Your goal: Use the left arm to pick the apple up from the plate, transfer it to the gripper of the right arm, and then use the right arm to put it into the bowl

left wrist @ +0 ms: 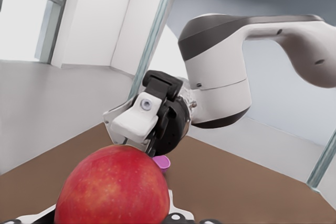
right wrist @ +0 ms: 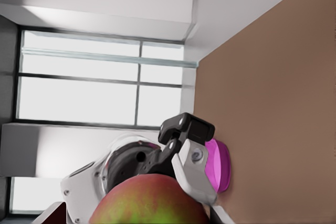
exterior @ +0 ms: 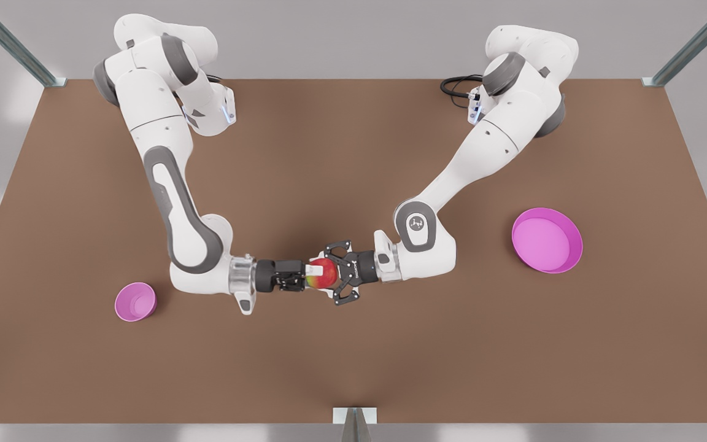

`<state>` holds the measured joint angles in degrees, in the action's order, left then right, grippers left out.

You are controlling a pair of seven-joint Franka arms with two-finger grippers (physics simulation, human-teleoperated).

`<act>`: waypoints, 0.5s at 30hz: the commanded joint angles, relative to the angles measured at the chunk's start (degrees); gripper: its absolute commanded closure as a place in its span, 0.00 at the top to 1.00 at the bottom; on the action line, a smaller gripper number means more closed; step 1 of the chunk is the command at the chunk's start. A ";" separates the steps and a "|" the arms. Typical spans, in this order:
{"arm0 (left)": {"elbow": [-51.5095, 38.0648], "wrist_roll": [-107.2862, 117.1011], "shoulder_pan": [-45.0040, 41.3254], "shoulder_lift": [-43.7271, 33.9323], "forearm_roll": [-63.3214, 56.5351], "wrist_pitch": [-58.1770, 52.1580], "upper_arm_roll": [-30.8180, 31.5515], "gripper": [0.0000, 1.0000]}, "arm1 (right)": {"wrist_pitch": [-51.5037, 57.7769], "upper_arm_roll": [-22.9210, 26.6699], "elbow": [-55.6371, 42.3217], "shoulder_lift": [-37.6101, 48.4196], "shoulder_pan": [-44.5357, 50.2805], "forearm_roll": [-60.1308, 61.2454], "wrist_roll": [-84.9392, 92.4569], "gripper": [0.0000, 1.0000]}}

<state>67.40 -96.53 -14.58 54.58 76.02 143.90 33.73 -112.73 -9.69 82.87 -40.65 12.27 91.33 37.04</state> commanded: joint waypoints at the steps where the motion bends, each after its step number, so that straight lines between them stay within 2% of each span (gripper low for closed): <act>1: 0.01 -5.42 -0.01 -0.09 -0.08 -0.46 0.02 0.69 | -0.30 -0.07 0.10 0.13 0.12 -0.19 -6.81 1.00; 12: 0.01 -5.86 -0.01 0.00 -0.08 -0.46 -0.07 0.69 | -0.30 -0.15 0.89 0.49 0.91 -1.95 -11.03 0.99; 13: 0.01 -5.86 -0.01 0.18 -0.08 -0.46 -0.07 0.69 | -0.30 -0.15 0.89 0.57 0.91 -1.95 -11.03 0.81; 15: 0.01 -6.04 -0.01 0.27 -0.17 -0.46 -0.07 0.69 | -0.56 -0.15 0.81 0.49 0.91 -2.03 -11.03 0.69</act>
<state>67.44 -99.95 -14.59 54.90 76.04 143.87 33.64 -113.05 -9.80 83.74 -40.23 13.17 89.73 31.71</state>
